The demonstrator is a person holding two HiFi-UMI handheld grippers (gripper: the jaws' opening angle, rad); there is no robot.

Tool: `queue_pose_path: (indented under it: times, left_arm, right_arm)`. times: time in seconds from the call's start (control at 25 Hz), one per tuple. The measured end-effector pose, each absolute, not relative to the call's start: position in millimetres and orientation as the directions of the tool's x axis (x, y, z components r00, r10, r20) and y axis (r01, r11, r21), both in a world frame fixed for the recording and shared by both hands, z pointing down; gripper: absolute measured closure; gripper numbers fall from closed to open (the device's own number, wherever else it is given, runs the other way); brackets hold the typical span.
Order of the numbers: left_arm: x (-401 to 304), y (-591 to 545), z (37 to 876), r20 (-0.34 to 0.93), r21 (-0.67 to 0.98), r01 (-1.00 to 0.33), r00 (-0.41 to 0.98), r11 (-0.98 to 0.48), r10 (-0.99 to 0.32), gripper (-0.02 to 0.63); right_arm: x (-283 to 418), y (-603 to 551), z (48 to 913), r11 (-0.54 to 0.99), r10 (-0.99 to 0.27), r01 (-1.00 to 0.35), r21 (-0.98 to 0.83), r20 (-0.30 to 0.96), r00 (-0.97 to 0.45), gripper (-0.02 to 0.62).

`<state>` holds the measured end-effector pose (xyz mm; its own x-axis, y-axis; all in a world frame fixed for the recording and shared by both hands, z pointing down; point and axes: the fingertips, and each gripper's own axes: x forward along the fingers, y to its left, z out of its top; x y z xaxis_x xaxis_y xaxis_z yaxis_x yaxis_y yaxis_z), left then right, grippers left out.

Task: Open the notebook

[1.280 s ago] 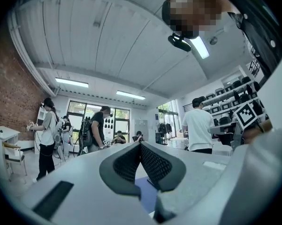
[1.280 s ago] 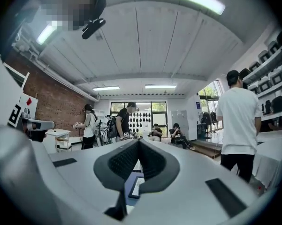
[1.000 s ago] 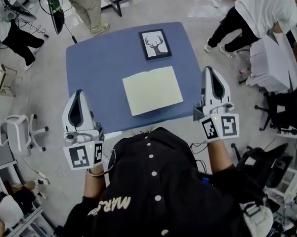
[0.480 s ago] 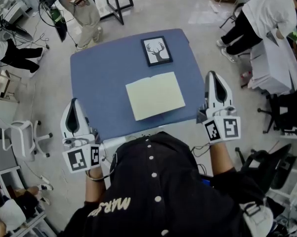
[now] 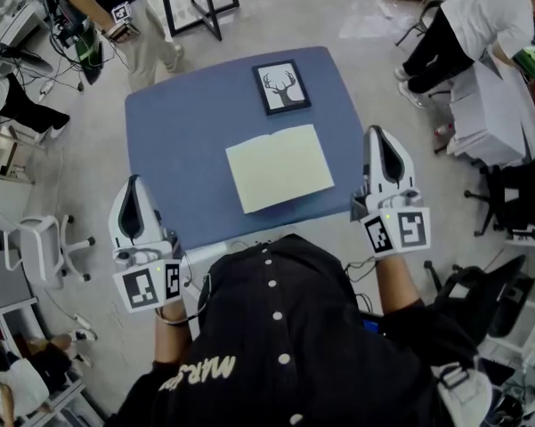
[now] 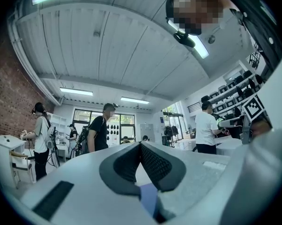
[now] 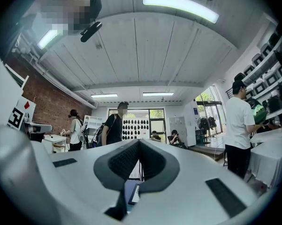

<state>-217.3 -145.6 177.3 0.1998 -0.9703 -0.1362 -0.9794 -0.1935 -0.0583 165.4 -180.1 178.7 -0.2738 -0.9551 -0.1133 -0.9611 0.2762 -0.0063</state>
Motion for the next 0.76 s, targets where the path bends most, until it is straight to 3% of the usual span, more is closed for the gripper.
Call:
queue_pose_path:
  times: [0.76]
  left_arm:
    - [-212.1, -140.3, 175.7, -0.130, -0.056, -0.980, 0.195, -0.189, -0.972, 0.604]
  right_arm:
    - [163.4, -180.5, 185.0, 0.292, -0.953, -0.956, 0.004, -0.086, -0.291, 0.592]
